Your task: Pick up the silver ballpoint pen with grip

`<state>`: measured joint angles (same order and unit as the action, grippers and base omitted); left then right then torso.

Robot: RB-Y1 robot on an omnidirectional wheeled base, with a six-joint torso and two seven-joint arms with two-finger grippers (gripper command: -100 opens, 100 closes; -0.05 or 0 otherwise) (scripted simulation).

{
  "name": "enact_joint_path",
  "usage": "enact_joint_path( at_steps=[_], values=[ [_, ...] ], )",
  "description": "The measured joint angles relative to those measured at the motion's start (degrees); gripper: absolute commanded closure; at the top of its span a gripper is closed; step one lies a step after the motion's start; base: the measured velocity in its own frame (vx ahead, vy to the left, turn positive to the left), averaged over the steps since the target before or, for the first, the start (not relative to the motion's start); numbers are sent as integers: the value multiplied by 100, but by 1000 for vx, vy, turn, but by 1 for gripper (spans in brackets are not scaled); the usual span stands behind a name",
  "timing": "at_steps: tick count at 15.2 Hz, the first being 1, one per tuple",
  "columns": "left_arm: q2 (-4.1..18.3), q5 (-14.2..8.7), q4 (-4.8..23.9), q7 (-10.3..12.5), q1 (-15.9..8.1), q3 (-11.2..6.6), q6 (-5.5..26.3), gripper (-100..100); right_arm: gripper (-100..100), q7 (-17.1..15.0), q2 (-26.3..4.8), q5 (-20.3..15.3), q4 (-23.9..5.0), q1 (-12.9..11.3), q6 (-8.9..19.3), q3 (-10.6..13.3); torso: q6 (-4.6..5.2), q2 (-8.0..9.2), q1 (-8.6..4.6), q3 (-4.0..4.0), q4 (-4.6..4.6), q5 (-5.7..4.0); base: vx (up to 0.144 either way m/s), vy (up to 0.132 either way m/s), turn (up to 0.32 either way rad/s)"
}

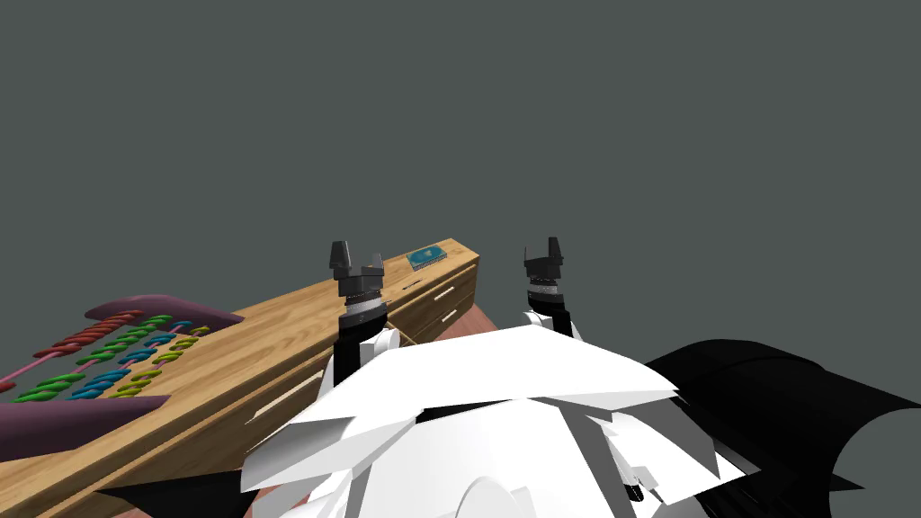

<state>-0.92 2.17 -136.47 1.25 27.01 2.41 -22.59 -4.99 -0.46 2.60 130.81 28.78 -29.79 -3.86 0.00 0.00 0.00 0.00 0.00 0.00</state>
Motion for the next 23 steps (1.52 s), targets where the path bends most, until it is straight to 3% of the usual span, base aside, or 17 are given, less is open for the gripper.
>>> enact_joint_path(
  at_steps=[6, 9, 23],
  values=[
    [597, -142, 3, 127, 51, -145, 325, -100, 0, 0, 0, 0, 0, 0, 0, 0, 1, -2, 0, -1, -1, 0, 6, -6, -80],
    [919, -292, 7, 263, 71, -311, 658, -100, 0, 0, 0, 0, 0, 0, 0, 0, 2, -4, 0, -3, -1, 0, 11, -7, -107],
    [1622, -893, 111, 819, 186, -935, 2134, -100, 0, 0, 0, 0, 0, 0, 0, 0, 0, -5, -1, -3, -1, 0, 13, -7, -107]
  ],
)
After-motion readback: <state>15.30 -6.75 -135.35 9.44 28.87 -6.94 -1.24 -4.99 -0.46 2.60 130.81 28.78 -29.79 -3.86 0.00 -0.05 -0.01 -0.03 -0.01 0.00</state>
